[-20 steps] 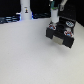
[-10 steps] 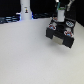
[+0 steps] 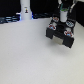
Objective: Open the kcup holder, insert the kcup into the holder, and close the kcup holder
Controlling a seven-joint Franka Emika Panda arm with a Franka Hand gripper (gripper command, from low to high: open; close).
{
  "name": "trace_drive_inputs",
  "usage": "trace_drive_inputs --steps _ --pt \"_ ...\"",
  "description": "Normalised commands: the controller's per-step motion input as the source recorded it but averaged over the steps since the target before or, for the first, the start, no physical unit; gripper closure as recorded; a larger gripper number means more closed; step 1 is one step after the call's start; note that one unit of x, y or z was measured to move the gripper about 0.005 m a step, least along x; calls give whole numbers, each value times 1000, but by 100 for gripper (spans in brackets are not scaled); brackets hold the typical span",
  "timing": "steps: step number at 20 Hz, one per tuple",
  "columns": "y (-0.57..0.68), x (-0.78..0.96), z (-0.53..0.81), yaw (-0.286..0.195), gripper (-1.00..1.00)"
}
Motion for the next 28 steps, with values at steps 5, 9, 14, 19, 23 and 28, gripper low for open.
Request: trace_drive_inputs --steps 5,9,14,19,23,28 --pt "75 20 -235 71 100" --pt "8 1 -268 34 100" --pt "1 -36 -287 29 100" --pt "-28 -54 -266 19 100" --pt "-9 -42 -171 4 100" --pt "101 47 -122 31 -100"
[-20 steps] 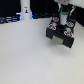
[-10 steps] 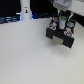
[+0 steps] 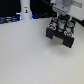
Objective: Open the kcup holder, insert the kcup into the holder, and close the kcup holder
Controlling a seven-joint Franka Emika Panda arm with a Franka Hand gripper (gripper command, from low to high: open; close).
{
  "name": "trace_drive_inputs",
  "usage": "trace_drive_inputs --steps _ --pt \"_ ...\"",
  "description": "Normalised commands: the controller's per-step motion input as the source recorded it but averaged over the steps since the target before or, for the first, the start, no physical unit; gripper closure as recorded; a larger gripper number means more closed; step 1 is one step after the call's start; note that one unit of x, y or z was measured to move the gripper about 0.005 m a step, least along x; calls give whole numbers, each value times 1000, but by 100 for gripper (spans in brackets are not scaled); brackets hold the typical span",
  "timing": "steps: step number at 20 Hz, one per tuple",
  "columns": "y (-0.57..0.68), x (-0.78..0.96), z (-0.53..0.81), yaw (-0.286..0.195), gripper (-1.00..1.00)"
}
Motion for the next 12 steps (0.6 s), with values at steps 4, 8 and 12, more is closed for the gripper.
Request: trace_drive_inputs --steps 4,8,12 --pt "117 79 -3 49 -100" --pt "59 99 219 75 -100" --pt "-34 178 480 90 -100"
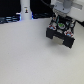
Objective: Open the kcup holder, insert the kcup into the holder, and close the kcup holder
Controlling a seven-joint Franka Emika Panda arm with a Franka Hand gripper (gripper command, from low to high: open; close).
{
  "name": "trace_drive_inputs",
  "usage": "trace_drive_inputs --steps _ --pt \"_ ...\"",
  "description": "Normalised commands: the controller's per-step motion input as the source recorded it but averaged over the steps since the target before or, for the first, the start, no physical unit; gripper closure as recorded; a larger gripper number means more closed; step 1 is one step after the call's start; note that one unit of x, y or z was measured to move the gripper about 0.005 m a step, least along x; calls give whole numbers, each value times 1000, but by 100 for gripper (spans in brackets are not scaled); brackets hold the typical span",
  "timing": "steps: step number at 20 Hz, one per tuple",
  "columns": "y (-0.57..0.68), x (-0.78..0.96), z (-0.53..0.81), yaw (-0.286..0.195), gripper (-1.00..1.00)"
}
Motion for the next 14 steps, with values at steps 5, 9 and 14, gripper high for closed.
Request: trace_drive_inputs --steps 5,9,14 --pt "-241 301 541 79 -100" --pt "-395 476 417 58 -100" --pt "-440 627 320 20 -100"
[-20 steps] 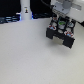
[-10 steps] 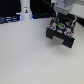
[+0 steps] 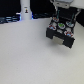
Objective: Open the kcup holder, insert the kcup into the holder, and close the kcup holder
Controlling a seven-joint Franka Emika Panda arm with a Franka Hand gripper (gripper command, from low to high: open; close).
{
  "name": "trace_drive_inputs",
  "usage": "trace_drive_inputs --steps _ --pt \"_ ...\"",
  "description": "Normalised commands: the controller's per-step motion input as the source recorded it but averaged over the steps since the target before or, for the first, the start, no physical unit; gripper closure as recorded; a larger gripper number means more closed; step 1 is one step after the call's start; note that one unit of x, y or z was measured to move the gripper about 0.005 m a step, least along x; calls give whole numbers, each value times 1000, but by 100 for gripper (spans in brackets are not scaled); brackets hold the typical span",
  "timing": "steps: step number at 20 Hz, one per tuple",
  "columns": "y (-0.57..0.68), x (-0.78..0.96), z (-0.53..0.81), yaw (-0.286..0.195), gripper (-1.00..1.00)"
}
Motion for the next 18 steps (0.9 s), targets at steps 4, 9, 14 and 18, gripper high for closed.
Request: trace_drive_inputs --steps 4,9,14,18 --pt "-413 723 256 5 -100" --pt "-354 800 181 2 -100" --pt "-217 808 22 5 -100" --pt "-108 653 -118 20 -100"
